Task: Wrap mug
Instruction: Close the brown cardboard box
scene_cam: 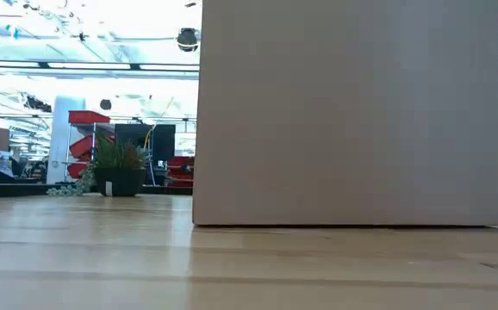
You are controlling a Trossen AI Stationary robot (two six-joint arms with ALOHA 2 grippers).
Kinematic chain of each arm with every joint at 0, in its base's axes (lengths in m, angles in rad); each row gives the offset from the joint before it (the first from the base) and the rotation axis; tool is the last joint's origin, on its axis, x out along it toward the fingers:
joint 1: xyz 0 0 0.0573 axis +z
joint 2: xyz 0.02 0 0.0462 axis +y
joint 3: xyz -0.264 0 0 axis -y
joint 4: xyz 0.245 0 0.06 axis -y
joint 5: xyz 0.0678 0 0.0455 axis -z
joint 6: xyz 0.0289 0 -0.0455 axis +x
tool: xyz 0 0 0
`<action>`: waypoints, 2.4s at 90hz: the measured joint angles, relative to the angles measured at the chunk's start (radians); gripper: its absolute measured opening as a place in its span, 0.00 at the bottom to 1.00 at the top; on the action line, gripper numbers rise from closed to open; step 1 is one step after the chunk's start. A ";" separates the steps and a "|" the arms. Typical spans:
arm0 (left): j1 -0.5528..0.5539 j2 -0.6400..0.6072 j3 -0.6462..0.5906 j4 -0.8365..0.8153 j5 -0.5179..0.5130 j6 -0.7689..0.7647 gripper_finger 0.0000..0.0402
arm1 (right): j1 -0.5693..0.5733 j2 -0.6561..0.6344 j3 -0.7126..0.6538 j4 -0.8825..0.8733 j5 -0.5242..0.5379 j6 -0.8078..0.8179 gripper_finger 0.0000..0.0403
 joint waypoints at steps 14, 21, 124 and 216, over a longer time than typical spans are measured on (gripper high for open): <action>0.119 -0.003 0.024 0.034 0.121 0.167 0.00 | 0.001 -0.022 0.000 -0.011 0.000 0.014 0.00; 0.198 0.001 0.001 0.045 0.210 0.210 0.00 | 0.001 -0.022 0.000 -0.018 0.000 0.015 0.00; 0.221 -0.006 -0.032 0.519 0.496 0.416 0.00 | -0.366 -0.230 0.000 -0.589 -0.203 0.487 0.00; 0.326 0.083 -0.038 0.266 0.226 0.244 0.00 | -0.587 -0.309 -0.128 -0.315 -0.504 0.136 0.00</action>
